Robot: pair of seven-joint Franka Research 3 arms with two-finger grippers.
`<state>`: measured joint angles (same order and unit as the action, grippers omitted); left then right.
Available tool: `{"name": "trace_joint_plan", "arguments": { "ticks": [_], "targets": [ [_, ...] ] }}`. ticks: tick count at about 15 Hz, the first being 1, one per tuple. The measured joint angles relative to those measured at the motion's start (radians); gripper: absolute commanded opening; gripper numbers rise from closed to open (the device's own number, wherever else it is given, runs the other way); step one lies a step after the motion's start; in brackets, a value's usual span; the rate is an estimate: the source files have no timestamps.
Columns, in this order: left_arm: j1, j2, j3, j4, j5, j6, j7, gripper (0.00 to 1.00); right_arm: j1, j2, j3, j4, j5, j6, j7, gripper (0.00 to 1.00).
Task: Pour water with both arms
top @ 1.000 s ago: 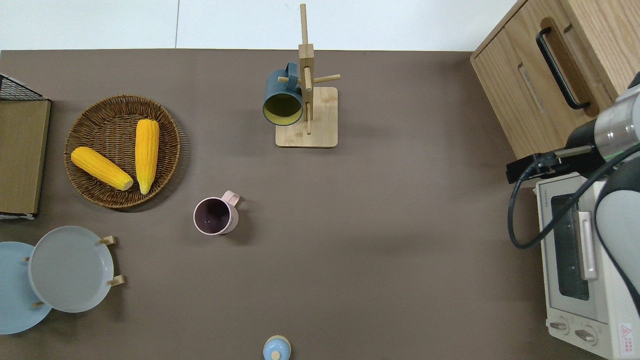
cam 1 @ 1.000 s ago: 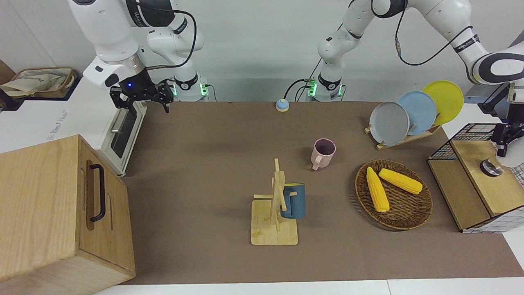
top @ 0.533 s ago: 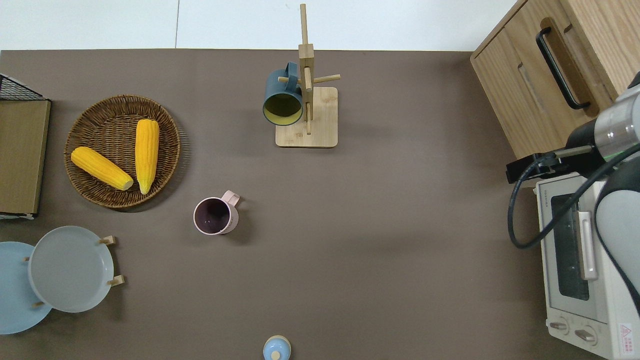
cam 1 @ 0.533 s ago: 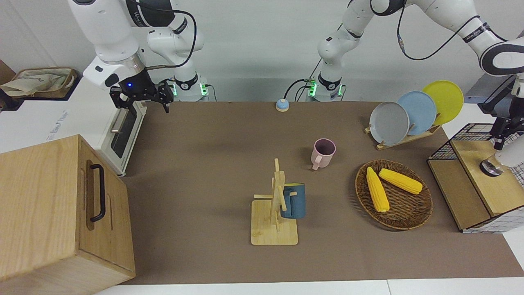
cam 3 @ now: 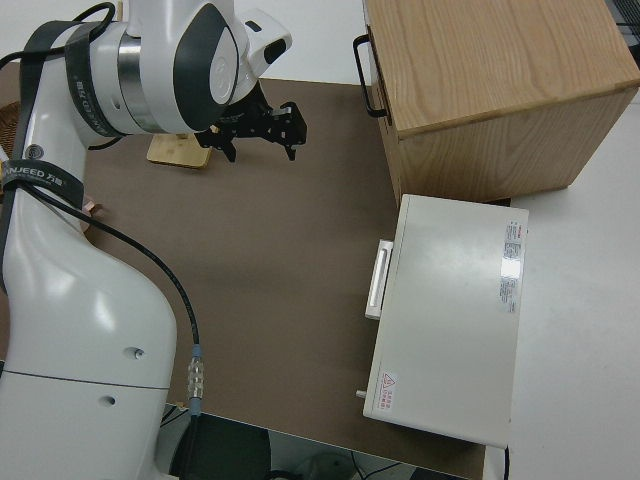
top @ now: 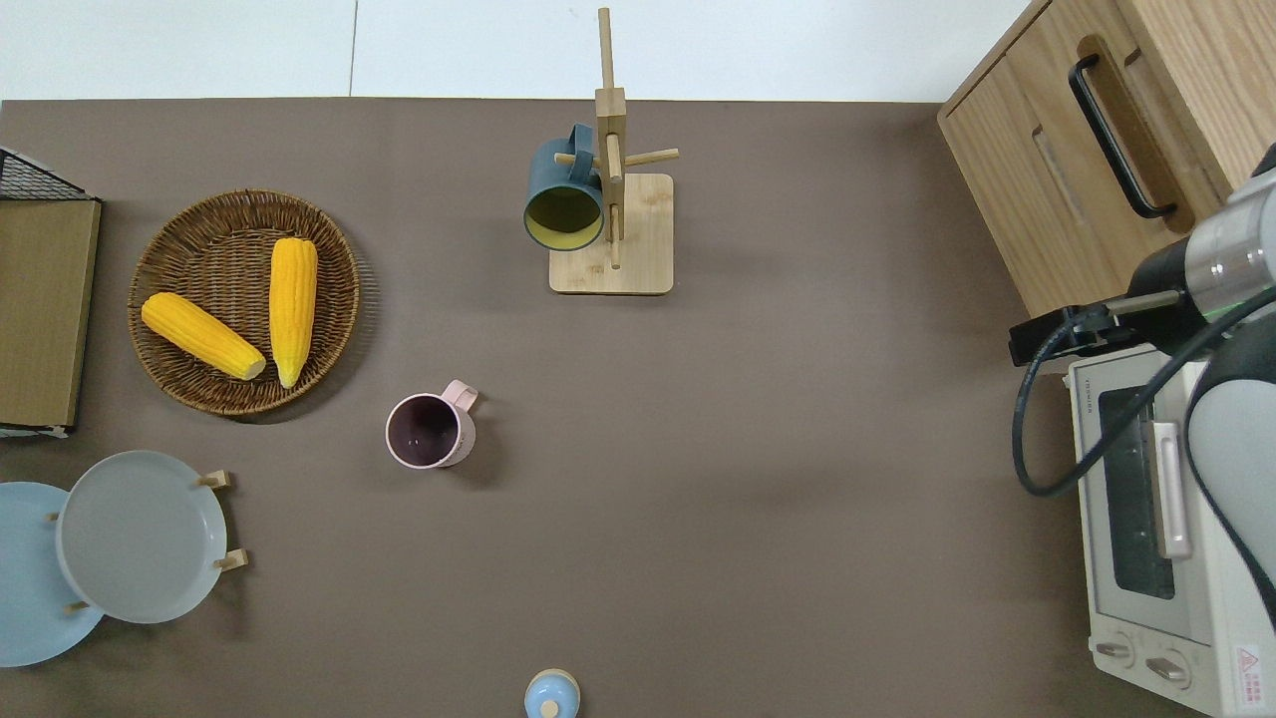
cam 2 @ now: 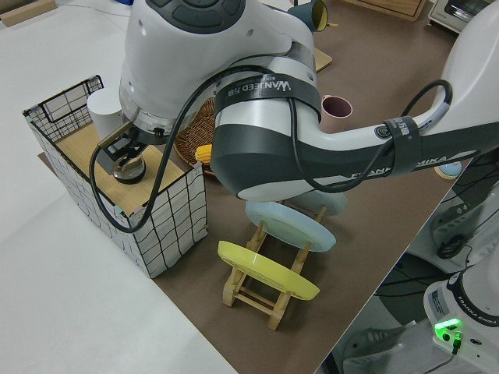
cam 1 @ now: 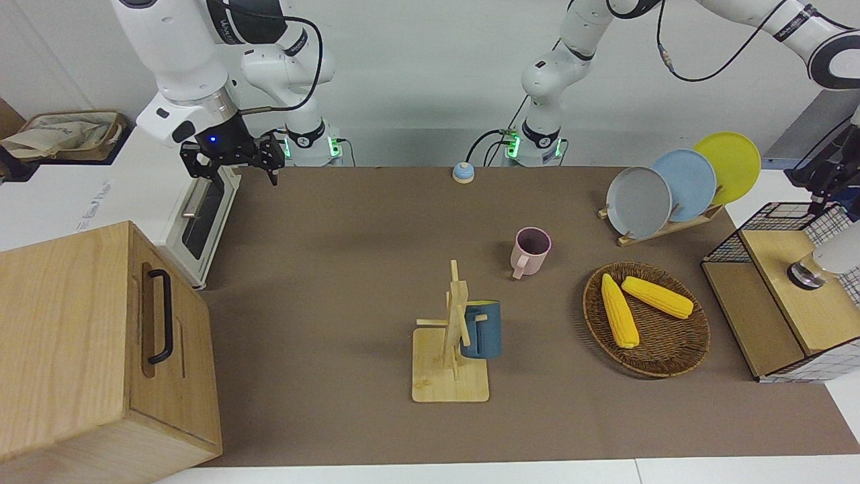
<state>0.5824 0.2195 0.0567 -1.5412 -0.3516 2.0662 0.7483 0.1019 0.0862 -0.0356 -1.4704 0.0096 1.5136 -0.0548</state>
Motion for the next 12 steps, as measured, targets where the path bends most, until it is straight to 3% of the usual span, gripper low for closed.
{"name": "trace_joint_plan", "arguments": {
  "ticks": [4,7,12],
  "targets": [
    [-0.015,-0.068,-0.032,0.006,0.151,-0.086,-0.143,1.0,0.0,0.0,0.0,0.0,0.0,0.0,0.0,0.99],
    [-0.053,-0.107,-0.044,0.006,0.193,-0.155,-0.221,1.0,0.0,0.0,0.0,0.0,0.0,0.0,0.0,0.99],
    [-0.122,-0.113,-0.053,0.005,0.255,-0.232,-0.259,1.0,0.0,0.0,0.0,0.0,0.0,0.0,0.0,0.99]
  ]
}}
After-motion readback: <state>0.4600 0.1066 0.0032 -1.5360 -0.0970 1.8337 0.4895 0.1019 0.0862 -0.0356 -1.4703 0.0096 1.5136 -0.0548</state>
